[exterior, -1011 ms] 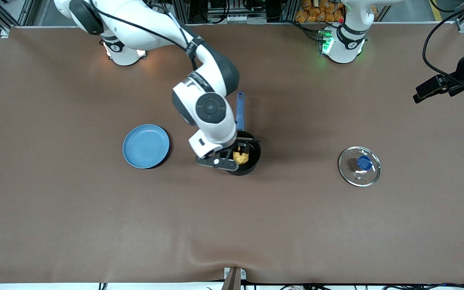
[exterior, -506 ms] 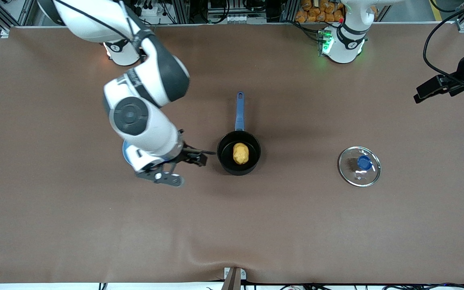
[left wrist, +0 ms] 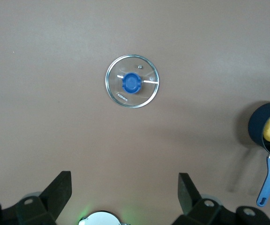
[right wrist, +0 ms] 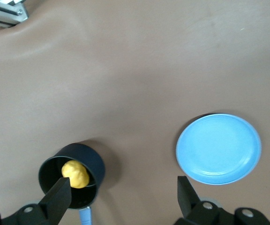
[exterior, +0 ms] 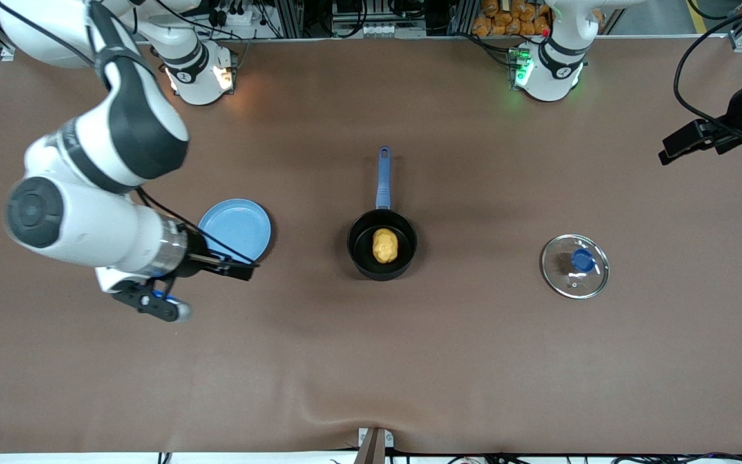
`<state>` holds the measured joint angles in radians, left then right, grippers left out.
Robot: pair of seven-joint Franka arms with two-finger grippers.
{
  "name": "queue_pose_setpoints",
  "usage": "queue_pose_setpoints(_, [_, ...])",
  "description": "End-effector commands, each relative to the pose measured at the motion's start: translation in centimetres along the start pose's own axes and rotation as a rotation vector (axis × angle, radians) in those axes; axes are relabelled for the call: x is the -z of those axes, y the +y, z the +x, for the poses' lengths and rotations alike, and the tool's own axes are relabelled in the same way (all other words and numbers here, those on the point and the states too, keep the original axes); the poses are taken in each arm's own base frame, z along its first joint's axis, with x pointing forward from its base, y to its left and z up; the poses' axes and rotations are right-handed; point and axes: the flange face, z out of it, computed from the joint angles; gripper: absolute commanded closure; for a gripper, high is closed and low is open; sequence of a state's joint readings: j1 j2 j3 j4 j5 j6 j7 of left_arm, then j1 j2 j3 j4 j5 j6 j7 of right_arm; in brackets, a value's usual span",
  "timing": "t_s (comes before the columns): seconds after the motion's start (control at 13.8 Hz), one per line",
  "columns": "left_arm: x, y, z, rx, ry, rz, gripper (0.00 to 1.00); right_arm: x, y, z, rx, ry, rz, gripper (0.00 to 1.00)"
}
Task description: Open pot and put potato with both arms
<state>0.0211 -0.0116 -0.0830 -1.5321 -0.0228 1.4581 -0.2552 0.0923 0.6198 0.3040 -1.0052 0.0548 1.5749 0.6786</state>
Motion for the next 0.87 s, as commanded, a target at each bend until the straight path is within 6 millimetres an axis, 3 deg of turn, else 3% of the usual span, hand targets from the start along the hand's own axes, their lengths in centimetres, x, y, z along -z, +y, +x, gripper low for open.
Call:
queue_pose_setpoints(0.0, [0.5,0.3,0.0,-0.006,0.005,-0.009,0.0,3.1,2.9,-0.2,0.039,0.006,-0.024,0.0])
queue_pose_setpoints(0.14, [0.4,0.3,0.0,-0.006,0.002,-0.009,0.0,4.5,5.5,0.5,0.092,0.006,-0.05,0.0])
queue_pose_setpoints(0.43, [0.4,0.2,0.0,-0.003,0.002,-0.009,0.0,9.4,9.4,-0.2,0.096,0.063,-0.113,0.0])
queue_pose_setpoints(0.65, [0.4,-0.2,0.1,-0.003,0.003,-0.01,0.0,12.8,12.9,-1.5,0.24,0.068,-0.163,0.0])
queue_pose_setpoints(0.79, [0.4,-0.7,0.1,-0.003,0.002,-0.01,0.0,14.2,15.0,-3.2,0.233,0.067,-0.187,0.0])
